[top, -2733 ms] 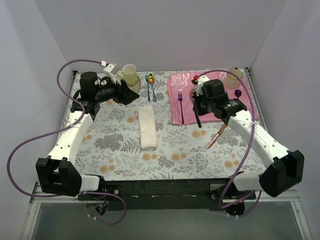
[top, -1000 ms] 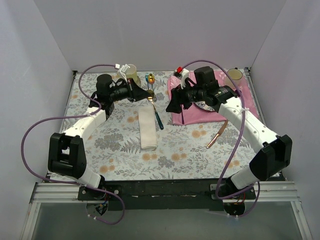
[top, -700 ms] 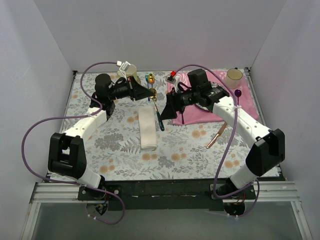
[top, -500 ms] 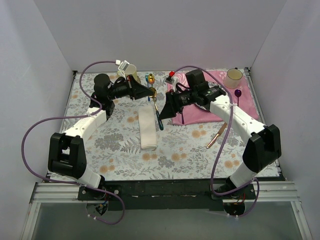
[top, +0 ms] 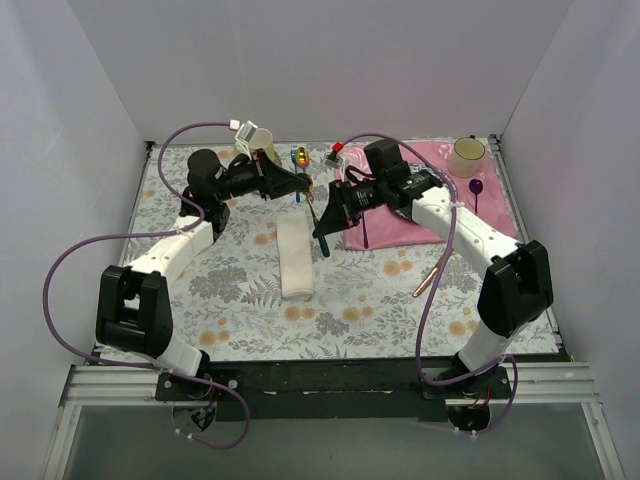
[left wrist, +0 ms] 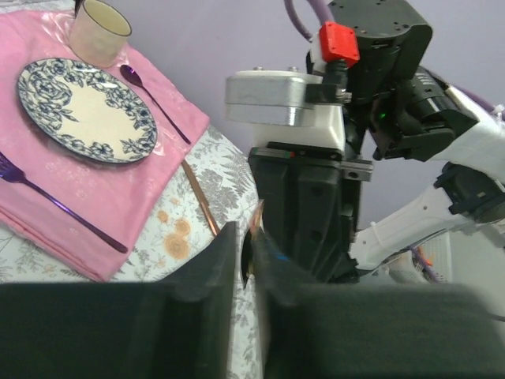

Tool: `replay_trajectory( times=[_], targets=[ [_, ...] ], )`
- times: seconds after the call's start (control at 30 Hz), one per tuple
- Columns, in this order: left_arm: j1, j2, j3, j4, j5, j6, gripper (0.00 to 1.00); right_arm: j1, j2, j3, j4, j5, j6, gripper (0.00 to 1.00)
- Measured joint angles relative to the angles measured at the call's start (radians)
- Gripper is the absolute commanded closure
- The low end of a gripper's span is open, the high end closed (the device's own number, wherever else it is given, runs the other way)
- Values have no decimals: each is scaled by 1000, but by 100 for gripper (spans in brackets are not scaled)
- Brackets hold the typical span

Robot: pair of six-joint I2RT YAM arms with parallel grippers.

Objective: Fold the napkin into a case and place the utensils inside
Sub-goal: Pass from the left arm to the right, then pass from the right arm to the left

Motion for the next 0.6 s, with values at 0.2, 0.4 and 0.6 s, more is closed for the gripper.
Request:
replay_trajectory(
  times=[0.2, 0.4, 0.6],
  targets=[
    [-5, -2, 44, -157, -40, 153, 67, -1, 14, 2, 1, 6, -3, 99],
    [-10, -36, 100, -325, -80, 409, 68, -3, 17, 2, 14, 9, -3, 99],
    [-13, -51, 146, -433, -89, 611, 79, -3, 18, 2, 19, 14, -3, 99]
  ],
)
